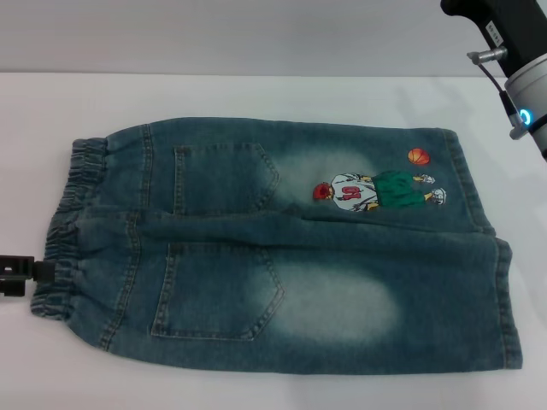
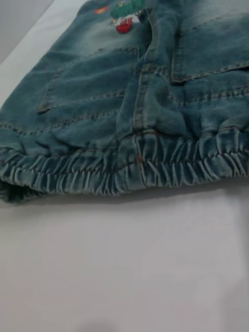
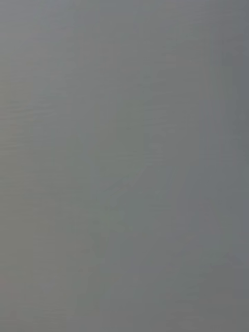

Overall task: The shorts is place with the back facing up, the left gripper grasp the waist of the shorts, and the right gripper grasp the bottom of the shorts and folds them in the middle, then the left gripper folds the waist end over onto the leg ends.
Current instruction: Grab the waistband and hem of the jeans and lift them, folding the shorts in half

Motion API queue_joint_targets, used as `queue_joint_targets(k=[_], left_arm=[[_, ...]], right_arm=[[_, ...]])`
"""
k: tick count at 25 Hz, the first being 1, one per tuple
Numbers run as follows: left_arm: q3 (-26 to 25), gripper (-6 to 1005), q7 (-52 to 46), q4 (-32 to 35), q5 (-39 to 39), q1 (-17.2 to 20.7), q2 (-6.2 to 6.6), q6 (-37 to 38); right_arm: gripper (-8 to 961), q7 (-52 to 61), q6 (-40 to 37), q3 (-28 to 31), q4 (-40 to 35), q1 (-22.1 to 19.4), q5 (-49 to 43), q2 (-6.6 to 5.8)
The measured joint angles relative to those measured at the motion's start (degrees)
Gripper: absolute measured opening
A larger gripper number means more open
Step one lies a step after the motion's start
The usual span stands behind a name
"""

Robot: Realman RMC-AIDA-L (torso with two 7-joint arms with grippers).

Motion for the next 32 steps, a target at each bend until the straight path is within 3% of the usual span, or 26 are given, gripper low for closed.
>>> queue_joint_targets(k=[32], left_arm=[[0.64, 845, -1.52, -0.38, 3.62, -1.30, -0.62, -1.86]], right_arm=[[620, 0.15, -0.19, 0.09, 0.16, -0.01, 0.00, 0.00]])
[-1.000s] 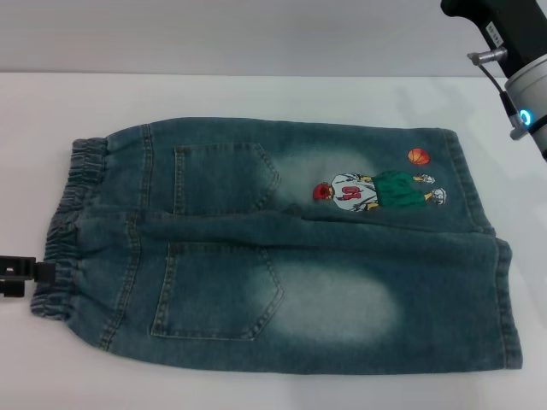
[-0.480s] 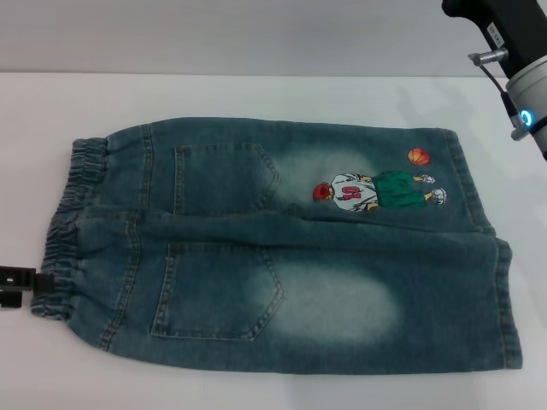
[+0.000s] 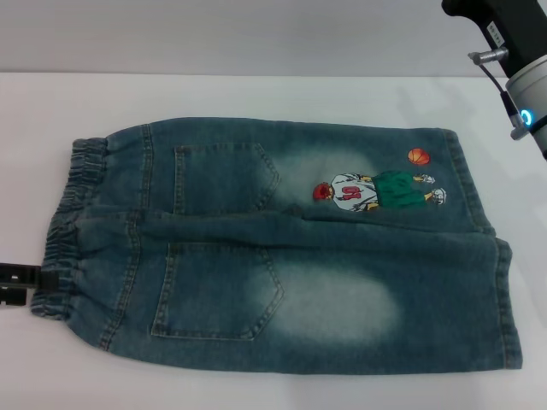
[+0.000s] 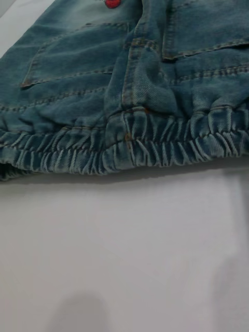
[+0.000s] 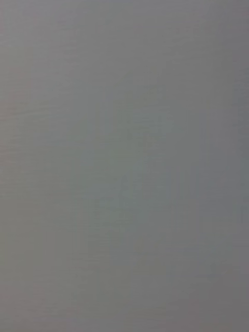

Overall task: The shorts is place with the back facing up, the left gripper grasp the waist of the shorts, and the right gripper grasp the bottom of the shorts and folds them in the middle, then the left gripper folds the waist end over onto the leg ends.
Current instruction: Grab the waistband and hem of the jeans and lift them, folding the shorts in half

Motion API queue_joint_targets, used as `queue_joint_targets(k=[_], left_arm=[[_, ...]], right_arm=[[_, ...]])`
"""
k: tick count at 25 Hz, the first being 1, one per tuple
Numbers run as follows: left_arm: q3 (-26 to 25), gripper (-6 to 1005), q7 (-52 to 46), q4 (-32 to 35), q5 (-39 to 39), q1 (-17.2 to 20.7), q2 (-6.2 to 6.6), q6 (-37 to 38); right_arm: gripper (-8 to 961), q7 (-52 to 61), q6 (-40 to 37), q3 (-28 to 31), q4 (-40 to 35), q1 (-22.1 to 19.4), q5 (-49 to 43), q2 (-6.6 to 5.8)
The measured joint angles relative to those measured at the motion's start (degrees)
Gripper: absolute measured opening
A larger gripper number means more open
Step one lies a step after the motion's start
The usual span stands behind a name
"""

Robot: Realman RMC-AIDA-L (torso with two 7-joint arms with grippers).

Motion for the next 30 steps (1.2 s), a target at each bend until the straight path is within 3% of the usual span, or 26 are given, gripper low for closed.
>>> queue_joint_targets(k=[30], left_arm=[[0.03, 846, -0.16, -0.08, 1.86, 0.15, -0.89, -0.96]], right_arm=[[621, 0.20, -0.10, 0.00, 0.15, -0.18, -0.09, 0.00]])
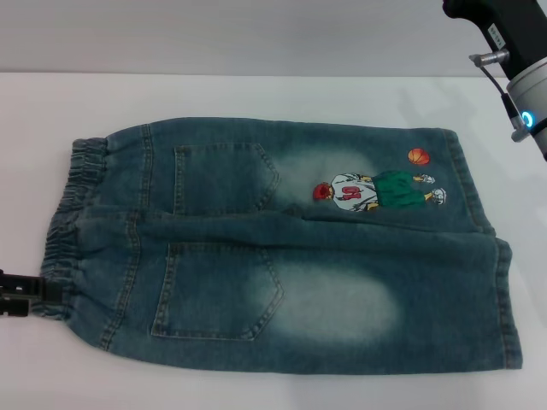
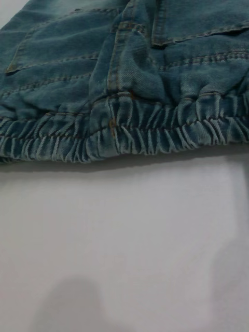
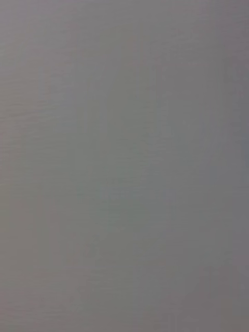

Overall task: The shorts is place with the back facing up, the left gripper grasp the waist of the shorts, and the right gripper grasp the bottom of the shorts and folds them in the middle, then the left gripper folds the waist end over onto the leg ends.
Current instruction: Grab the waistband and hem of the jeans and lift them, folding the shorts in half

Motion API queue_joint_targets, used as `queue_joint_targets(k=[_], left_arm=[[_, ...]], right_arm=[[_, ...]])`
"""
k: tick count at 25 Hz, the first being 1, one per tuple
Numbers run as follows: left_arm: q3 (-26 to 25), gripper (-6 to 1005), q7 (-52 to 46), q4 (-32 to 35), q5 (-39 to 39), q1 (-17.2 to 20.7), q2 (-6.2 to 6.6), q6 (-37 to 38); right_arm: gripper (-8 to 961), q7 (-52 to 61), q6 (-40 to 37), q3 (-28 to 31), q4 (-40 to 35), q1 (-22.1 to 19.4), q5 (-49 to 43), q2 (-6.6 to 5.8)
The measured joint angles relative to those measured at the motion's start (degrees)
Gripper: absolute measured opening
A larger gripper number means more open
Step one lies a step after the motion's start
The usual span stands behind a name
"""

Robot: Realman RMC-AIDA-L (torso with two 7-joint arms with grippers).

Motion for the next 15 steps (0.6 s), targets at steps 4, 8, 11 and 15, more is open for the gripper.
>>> queue_joint_targets(k=[4, 8, 11, 15], left_arm=[[0.05, 846, 0.00, 0.00, 0.37, -0.36, -0.11, -0.04], [0.07, 846, 0.00, 0.00, 0.41, -0.57, -0.27, -0.04], [0.02, 845, 0.00, 0.00, 0.42, -0.72, -0.40, 0.22], [0.00, 845, 0.02, 0.00, 0.42, -1.10, -0.63, 1.01]], right_arm=[[620, 0.00, 0.00, 0.00, 0.00, -0.02, 0.00, 0.00], [620, 0.00, 0.01, 0.00, 0.00, -0.13, 0.03, 0.00], [620, 0.00, 0.06, 0.00, 0.01, -0.19, 0.05, 0.00], [621, 0.00, 0.04, 0.00, 0.01, -0.26, 0.08, 0.00]])
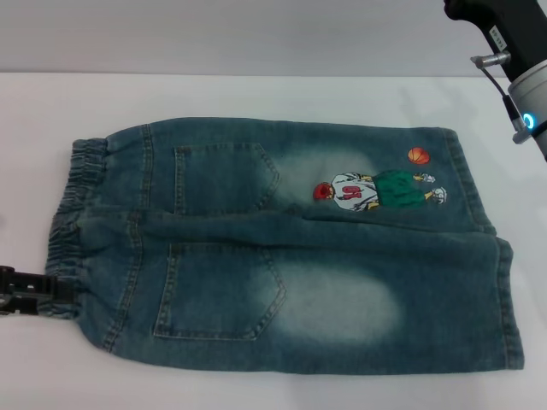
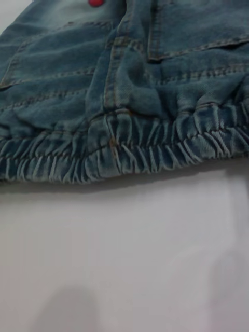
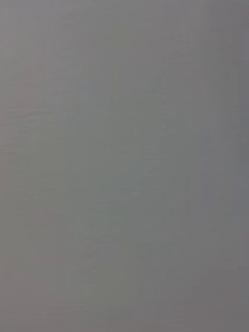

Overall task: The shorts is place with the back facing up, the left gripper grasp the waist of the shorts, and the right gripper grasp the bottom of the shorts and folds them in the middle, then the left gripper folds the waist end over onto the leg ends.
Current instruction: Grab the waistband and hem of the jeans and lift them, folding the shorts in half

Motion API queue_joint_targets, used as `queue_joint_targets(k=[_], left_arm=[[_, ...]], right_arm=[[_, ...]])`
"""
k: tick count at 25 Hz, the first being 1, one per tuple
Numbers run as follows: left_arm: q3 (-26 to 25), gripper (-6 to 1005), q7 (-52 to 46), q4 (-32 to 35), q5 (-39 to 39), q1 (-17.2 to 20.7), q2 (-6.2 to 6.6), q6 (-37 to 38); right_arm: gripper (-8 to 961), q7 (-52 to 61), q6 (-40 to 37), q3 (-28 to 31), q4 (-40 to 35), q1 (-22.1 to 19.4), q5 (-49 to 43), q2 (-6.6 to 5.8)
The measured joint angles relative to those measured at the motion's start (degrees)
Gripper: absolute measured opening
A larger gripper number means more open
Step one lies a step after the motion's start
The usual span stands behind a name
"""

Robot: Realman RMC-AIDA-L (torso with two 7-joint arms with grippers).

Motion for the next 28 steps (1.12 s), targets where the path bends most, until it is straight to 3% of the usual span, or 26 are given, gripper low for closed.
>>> queue_joint_targets(k=[28], left_arm=[[-1.08, 846, 0.44, 0.04, -0.08, -1.78, -0.22, 1.07]], right_arm=[[621, 0.00, 0.05, 0.00, -0.01, -0.24, 0.01, 0.00]])
